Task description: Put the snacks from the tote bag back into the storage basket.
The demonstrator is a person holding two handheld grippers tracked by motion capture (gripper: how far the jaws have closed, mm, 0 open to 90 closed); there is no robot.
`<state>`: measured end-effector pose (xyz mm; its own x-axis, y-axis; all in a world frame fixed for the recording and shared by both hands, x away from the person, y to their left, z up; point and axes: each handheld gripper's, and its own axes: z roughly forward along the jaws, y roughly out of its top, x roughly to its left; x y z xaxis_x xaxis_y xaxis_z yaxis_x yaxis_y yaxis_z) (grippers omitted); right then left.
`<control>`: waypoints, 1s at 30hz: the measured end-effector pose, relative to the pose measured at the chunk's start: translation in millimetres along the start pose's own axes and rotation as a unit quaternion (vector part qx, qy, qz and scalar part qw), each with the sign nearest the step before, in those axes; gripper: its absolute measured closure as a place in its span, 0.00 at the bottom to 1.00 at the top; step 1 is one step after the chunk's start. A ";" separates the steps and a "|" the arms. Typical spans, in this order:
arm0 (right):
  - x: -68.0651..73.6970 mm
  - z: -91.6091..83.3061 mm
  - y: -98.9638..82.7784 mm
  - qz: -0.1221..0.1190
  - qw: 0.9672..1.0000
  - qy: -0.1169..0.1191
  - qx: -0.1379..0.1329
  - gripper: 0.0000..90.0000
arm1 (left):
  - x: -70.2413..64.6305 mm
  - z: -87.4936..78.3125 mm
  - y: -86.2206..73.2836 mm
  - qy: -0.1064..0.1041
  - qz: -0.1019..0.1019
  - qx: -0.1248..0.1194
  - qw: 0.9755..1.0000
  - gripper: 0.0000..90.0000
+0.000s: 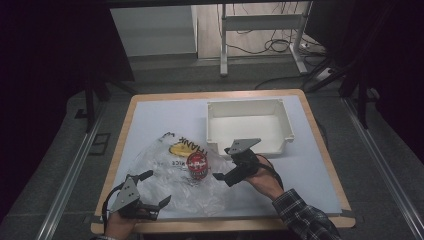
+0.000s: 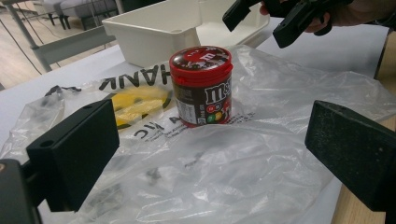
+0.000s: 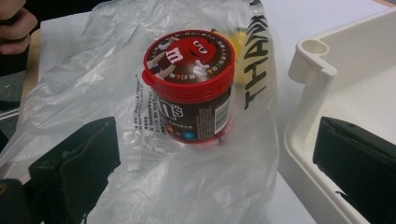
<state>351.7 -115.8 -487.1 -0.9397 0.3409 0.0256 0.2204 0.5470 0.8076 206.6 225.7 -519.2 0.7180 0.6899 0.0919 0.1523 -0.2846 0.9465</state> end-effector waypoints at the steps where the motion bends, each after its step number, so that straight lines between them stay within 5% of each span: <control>1: 0.3 0.8 0.6 0.001 1.000 0.000 0.001 0.01 | -0.1 0.0 0.0 0.000 0.000 0.000 1.000 0.03; 30: 5.2 25.9 14.1 -0.021 0.999 0.018 0.044 0.02 | -0.3 0.6 -0.2 0.000 -0.002 0.000 1.000 0.03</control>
<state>356.8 -86.5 -490.8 -0.9569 0.2899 0.0149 0.2012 0.6253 0.7540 206.8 225.2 -519.6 0.7174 0.6909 0.0889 0.1548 -0.2825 0.9467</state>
